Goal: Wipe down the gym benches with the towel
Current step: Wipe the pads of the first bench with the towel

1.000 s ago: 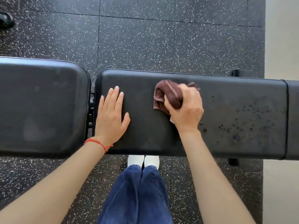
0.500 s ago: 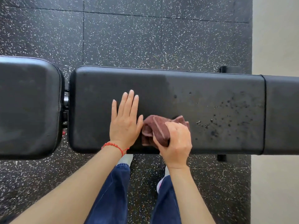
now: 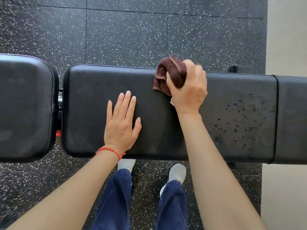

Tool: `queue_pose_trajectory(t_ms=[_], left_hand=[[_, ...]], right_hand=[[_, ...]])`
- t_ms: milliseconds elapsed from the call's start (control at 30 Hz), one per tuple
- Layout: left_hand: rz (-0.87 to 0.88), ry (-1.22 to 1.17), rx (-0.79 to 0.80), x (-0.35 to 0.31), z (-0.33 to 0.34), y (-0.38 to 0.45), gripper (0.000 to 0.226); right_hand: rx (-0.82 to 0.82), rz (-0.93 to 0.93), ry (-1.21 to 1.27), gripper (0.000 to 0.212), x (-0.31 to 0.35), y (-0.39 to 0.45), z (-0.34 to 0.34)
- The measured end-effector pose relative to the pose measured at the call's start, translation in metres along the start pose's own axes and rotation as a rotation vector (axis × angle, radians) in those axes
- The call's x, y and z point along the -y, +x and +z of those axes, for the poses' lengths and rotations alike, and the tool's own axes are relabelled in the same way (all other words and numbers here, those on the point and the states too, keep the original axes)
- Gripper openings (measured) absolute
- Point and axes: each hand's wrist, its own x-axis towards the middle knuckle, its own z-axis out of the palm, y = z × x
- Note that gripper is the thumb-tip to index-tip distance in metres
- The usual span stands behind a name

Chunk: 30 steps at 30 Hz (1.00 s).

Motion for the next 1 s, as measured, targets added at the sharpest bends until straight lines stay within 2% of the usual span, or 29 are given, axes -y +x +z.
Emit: queue_pose_trajectory(t_ms=[367,467,533,700,1000], left_hand=[[-0.009,0.02,0.03,-0.005,-0.005,0.001,0.057],[-0.055,0.01,-0.001,-0.02,-0.01,0.003,0.057],[-0.023,0.006,-0.031,-0.04,-0.01,0.006,0.056],[0.038,-0.013,0.029,-0.083,0.008,0.014,0.054],[0.037,0.05,-0.006,-0.081,0.021,0.013,0.055]], right_hand=[[0.091,-0.059,0.088,0.04,-0.047,-0.132,-0.087],[0.136,-0.073,0.111,0.04,-0.059,-0.158,-0.108],[0.151,-0.088,0.131,0.041,-0.065,-0.162,-0.114],[0.098,-0.101,0.1,0.037,-0.069,-0.139,-0.101],[-0.019,0.019,0.016,0.037,-0.087,-0.014,-0.052]])
